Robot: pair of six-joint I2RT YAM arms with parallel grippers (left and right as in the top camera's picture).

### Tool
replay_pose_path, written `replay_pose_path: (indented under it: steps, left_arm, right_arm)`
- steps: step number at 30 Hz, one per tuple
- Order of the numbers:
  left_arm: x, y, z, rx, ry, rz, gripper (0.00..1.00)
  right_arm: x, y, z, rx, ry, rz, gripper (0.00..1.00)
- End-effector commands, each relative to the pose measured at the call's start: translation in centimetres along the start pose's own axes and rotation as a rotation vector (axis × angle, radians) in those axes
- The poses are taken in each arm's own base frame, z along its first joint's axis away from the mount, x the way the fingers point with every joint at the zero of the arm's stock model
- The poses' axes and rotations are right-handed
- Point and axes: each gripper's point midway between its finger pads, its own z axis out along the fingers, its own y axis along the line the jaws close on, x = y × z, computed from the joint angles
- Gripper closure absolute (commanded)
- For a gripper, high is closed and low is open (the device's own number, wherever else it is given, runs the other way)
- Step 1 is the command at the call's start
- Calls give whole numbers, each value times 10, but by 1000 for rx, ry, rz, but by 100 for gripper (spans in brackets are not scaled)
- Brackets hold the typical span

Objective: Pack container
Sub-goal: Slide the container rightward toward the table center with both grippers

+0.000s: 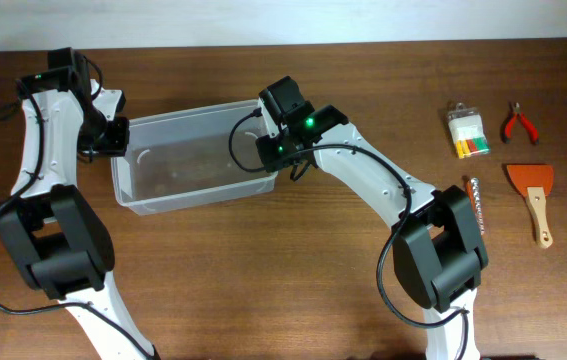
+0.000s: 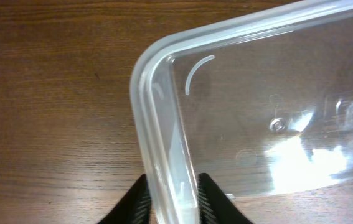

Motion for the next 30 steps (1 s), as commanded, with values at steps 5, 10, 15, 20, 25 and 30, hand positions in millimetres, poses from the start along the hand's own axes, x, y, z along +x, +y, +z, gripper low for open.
replay_pose_path:
  steps: [5,10,15,20,25,30]
  left_arm:
    - [1,0,3,16,4,1,80]
    - [1,0,3,16,4,1,82]
    - [1,0,3,17,4,1,80]
    - [1,0,3,17,4,1,65]
    - [1,0,3,16,4,1,57]
    - [1,0,3,16,3,1,39]
  right_arm:
    - [-8,3,0,2,-18,-26,89]
    - [-9,-3,-1,7,-20,-14,93]
    - [-11,-14,-2,16,-24,5,96]
    - [-11,-21,-3,23,-19,17,96]
    - [-11,-21,-3,22,-19,17,96]
    - [-12,-20,-4,22,-23,17,96]
